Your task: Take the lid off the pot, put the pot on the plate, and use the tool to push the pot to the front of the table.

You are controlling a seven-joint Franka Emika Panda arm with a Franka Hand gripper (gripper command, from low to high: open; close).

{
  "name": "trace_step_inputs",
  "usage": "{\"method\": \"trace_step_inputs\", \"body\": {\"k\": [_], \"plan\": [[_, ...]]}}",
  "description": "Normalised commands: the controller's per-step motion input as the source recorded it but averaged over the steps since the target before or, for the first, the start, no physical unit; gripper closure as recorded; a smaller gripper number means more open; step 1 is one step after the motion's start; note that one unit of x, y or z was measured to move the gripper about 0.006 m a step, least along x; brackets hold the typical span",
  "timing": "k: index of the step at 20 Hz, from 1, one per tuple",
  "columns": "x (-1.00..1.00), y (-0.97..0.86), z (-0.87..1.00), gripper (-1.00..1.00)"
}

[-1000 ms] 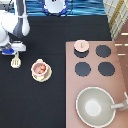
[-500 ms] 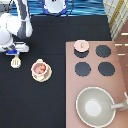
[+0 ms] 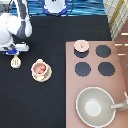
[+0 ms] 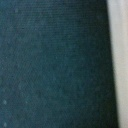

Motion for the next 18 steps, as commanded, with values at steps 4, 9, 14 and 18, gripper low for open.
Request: {"method": "trace_step_inputs", "body": {"k": [4,9,14,18], "plan": [[-0.58,0.66,0.73,1.00],[-0.62,0.74,0.86,1.00],[-0.67,0.74,0.85,1.00],[-0.49,0.76,0.82,1.00]]}}
